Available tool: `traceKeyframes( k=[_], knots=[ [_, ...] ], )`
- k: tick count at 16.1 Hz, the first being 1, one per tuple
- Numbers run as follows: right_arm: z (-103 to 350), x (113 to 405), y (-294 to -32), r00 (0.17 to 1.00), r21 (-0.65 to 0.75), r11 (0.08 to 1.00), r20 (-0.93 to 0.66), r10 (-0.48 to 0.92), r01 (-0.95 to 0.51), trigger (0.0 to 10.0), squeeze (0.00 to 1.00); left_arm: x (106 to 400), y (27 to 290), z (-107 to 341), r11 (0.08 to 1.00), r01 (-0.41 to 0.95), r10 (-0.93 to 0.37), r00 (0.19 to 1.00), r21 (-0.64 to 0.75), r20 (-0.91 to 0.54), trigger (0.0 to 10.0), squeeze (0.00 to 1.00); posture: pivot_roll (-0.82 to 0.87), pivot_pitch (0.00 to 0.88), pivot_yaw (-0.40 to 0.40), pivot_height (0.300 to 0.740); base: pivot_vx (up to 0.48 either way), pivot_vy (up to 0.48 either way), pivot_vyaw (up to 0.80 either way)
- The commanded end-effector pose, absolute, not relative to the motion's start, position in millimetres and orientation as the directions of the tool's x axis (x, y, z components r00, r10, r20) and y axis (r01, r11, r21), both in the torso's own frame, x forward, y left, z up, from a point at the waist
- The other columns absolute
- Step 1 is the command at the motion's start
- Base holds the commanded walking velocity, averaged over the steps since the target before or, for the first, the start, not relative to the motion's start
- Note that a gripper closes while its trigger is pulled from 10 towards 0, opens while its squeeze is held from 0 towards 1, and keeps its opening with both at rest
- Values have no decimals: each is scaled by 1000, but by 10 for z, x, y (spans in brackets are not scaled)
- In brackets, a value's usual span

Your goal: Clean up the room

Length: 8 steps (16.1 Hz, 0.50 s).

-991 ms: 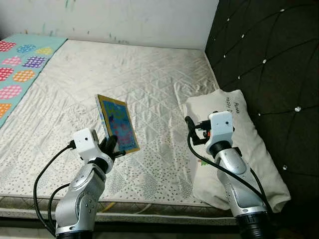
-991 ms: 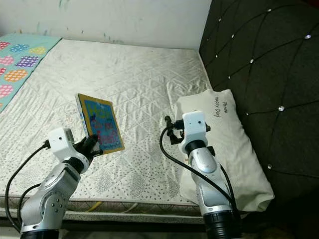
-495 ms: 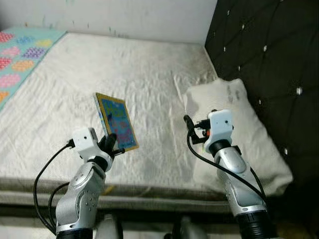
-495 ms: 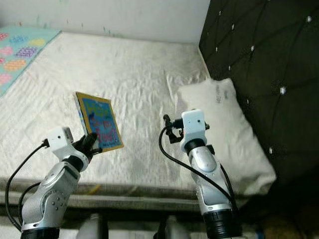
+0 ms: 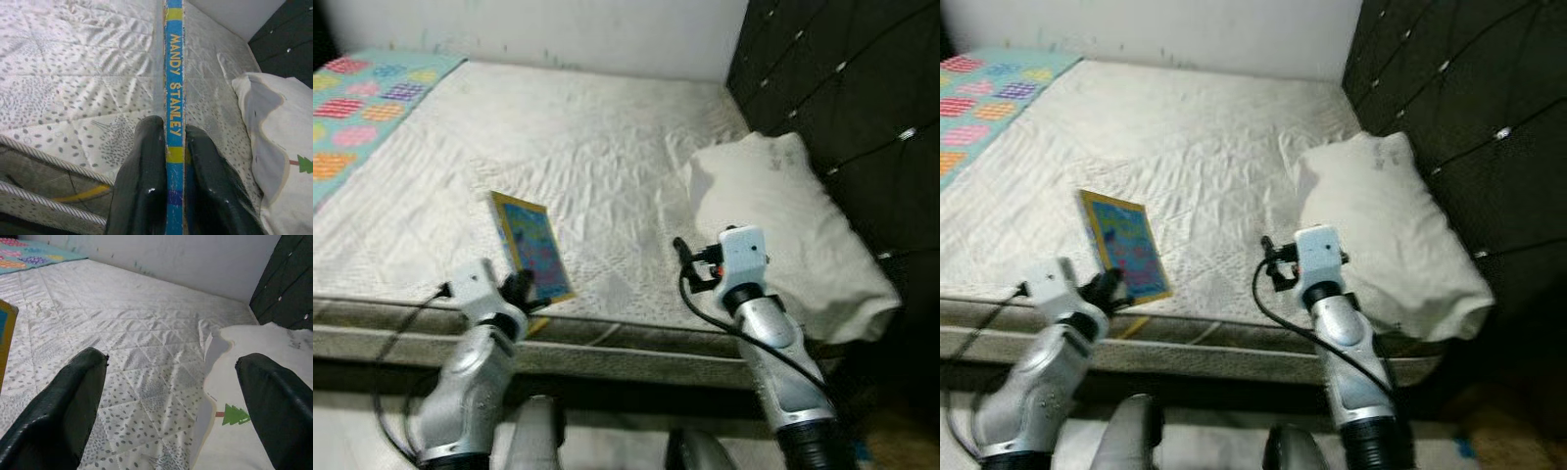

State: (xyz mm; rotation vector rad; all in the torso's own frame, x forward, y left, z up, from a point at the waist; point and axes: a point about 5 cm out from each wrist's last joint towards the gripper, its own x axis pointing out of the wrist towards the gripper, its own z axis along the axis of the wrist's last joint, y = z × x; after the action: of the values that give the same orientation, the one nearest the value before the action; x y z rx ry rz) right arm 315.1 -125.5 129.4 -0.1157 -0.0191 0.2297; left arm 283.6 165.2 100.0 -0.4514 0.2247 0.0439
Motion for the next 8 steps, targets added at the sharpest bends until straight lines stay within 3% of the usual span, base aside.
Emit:
traceKeyframes(
  k=[1,8],
  knots=[
    [1347,3168,-1268,973,-123,967,24,229,-224,10000,0,2896,1597,1155,902,-48,-21,988,-430,-156,10000,0,13,53,-72,612,0,0,0],
    [1337,3168,-1274,975,-114,969,17,221,-218,10000,0,2899,1581,1205,894,-14,-41,993,-448,-112,10000,0,9,67,-73,588,0,0,0]
  ],
)
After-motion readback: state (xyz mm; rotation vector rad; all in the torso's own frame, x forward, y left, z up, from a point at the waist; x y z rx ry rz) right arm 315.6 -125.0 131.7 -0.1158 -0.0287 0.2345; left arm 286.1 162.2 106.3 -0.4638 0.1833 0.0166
